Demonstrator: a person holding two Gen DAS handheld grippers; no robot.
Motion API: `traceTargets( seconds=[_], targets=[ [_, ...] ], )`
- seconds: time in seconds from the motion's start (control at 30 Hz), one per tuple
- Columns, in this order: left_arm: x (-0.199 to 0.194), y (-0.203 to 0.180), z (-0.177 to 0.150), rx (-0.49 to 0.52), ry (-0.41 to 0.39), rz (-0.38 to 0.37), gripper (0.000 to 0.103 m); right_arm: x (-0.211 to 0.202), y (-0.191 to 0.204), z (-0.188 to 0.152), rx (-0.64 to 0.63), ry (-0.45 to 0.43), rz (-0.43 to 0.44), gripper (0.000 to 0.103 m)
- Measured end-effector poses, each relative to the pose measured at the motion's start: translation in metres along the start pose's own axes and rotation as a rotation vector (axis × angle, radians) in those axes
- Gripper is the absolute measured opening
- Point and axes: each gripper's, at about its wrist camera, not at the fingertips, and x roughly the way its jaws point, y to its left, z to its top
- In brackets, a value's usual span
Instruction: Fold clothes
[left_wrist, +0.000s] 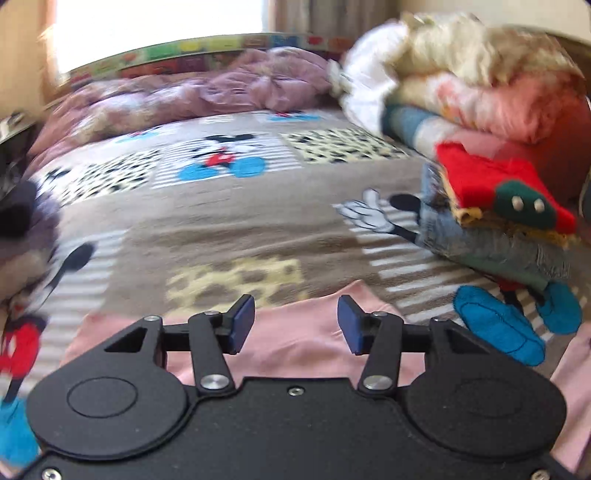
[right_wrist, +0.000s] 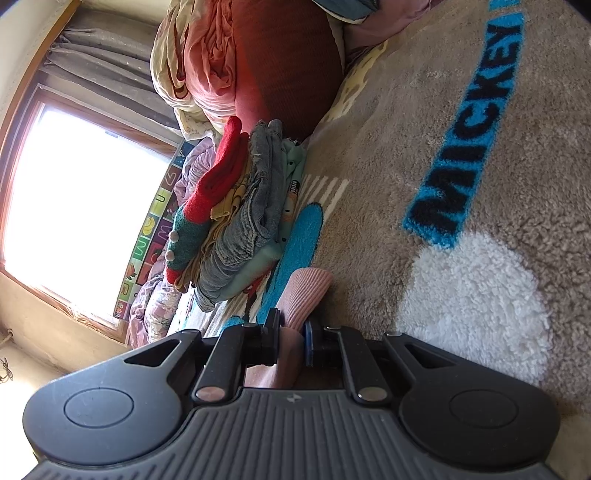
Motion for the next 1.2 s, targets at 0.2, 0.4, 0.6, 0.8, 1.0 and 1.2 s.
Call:
traceTargets(
  seconds=[0.2, 0.4, 0.6, 0.8, 1.0, 1.2],
  targets=[
    [-0.062, -0.001, -0.051, -0.028, 0.019, -0.049, 0.049, 0.0, -0.001, 0.001, 0.021, -0.001, 0.016, 0.02],
    [-0.104, -0.058, -0.097, 0.084, -0.022, -0.178, 0.052, -0.001, 0.002, 0.001, 0.02, -0.01, 0.029, 0.026],
    [-0.102, -0.133, -0.13, 0.29, -0.1, -0.139, 0.046, -0.003, 0.003, 0.0, -0.011, -0.022, 0.024, 0.025],
    [-0.1, -0.157, -0.155, 0.38, -0.084, -0.113, 0.037, -0.005, -0.002, -0.001, -0.018, -0.027, 0.023, 0.013],
    [-0.072, -0.17, -0.154, 0.358, 0.07, -0.22, 0.036, -0.005, -0.004, 0.0, 0.007, -0.021, 0.025, 0.013],
    [-0.074, -0.183, -0.124, 0.34, -0.037, -0.198, 0.035, -0.006, -0.006, 0.0, 0.027, -0.015, 0.034, 0.012]
  ],
)
